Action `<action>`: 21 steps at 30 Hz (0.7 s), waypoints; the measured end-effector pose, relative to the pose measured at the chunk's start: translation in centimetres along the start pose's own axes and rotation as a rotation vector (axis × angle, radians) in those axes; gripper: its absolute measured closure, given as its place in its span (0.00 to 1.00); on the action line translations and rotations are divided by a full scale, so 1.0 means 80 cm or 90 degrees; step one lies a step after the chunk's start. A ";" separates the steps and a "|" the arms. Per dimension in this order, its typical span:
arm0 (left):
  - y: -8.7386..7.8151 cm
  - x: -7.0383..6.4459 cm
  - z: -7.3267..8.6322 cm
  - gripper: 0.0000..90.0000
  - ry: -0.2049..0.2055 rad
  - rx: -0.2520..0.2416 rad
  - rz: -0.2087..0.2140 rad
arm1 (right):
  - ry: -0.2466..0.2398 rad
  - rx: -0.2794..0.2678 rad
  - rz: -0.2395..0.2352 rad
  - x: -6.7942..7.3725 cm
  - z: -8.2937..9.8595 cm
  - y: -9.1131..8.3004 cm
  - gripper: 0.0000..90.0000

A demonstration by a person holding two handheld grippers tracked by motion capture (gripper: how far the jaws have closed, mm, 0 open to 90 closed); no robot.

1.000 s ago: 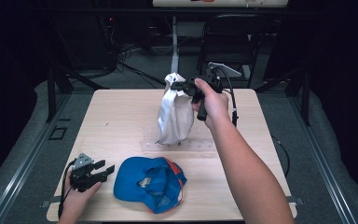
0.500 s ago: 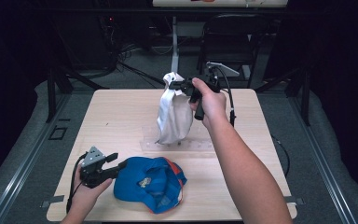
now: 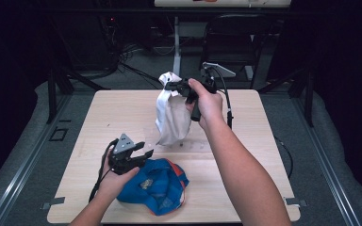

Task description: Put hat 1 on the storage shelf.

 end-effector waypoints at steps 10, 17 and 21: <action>0.032 -0.006 -0.013 0.74 0.027 0.026 -0.019 | -0.002 0.005 0.001 0.001 0.001 0.000 0.90; 0.043 -0.004 -0.008 0.89 0.042 0.050 -0.024 | -0.008 0.005 0.003 0.001 0.004 0.000 0.90; 0.044 -0.002 -0.006 0.92 0.056 0.046 -0.020 | -0.008 0.010 0.002 0.003 0.006 0.002 0.90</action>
Point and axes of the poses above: each handheld gripper's, and its own axes: y roughly forward along the jaws, z roughly out of its underside, x roughly to its left, the point moved 8 cm from there along y, roughly forward along the jaws, and after that the axes turned 9 degrees about z, right-handed, at the moved point
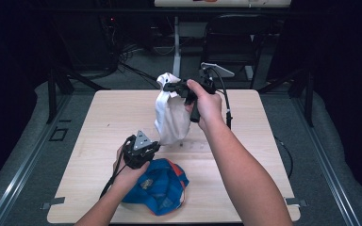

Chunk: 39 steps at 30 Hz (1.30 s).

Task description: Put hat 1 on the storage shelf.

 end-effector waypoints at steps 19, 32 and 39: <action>-0.006 0.015 0.026 0.95 -0.074 -0.033 0.024 | -0.005 0.012 0.015 -0.010 0.006 0.017 0.90; -0.002 0.018 0.045 0.95 -0.106 -0.043 0.035 | -0.016 0.024 0.052 -0.029 0.014 0.024 0.90; 0.005 0.018 0.057 0.95 -0.114 -0.021 0.041 | -0.010 0.028 0.068 -0.048 0.016 0.030 0.90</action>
Point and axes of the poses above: each handheld gripper's, and its own axes: y roughly forward along the jaws, z roughly out of its underside, x roughly to its left, the point moved 8 cm from there along y, roughly forward along the jaws, and after that the axes turned 9 degrees about z, right-handed, at the moved point
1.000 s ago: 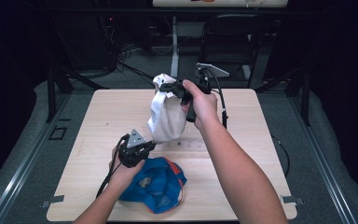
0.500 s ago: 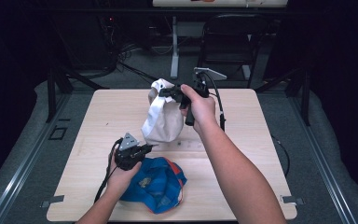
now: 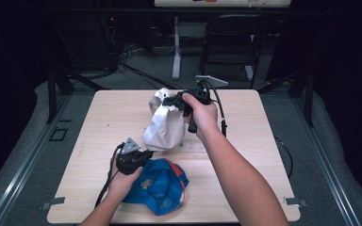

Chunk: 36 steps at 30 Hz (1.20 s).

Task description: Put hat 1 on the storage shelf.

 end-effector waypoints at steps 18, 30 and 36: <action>-0.037 -0.006 0.006 0.75 -0.012 -0.002 -0.012 | -0.039 -0.035 0.024 -0.010 0.002 -0.035 0.82; -0.093 0.009 0.033 0.71 -0.053 -0.004 -0.029 | -0.078 -0.057 0.052 -0.035 0.018 -0.086 0.79; -0.100 0.019 0.045 0.70 -0.058 -0.011 -0.048 | -0.093 -0.057 0.057 -0.062 0.042 -0.096 0.78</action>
Point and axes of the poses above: each handheld gripper's, and its own axes: y roughly forward along the jaws, z roughly out of its underside, x roughly to its left, the point moved 8 cm from there along y, roughly forward along the jaws, and after that the axes turned 9 degrees about z, right-handed, at the moved point
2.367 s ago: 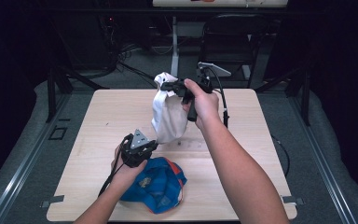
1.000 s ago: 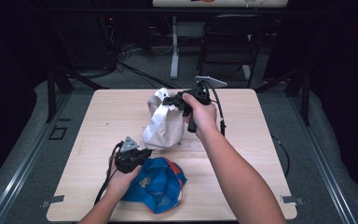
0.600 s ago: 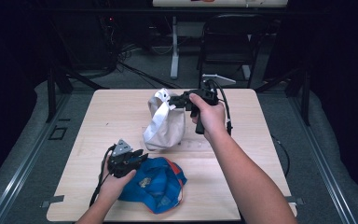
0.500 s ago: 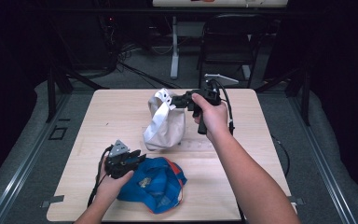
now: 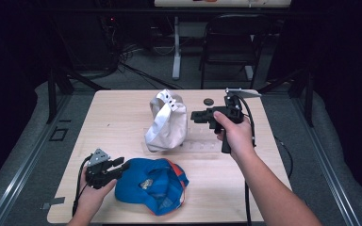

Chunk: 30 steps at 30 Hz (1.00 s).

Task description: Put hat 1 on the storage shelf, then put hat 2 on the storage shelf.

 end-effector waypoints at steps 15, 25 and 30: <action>0.001 0.019 0.018 0.59 -0.021 0.011 -0.024 | -0.042 0.008 0.033 -0.067 0.071 0.009 0.71; 0.000 0.030 0.025 0.57 -0.035 0.017 -0.033 | -0.100 0.000 0.050 -0.099 0.126 0.019 0.67; -0.004 0.030 0.027 0.56 -0.032 0.013 -0.037 | -0.120 0.003 0.052 -0.110 0.145 0.025 0.67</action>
Point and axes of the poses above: each handheld gripper's, and its own axes: y roughly forward along the jaws, z roughly out of its underside, x roughly to its left, the point moved 8 cm from there along y, roughly forward along the jaws, and after that the axes turned 9 degrees about z, right-handed, at the moved point
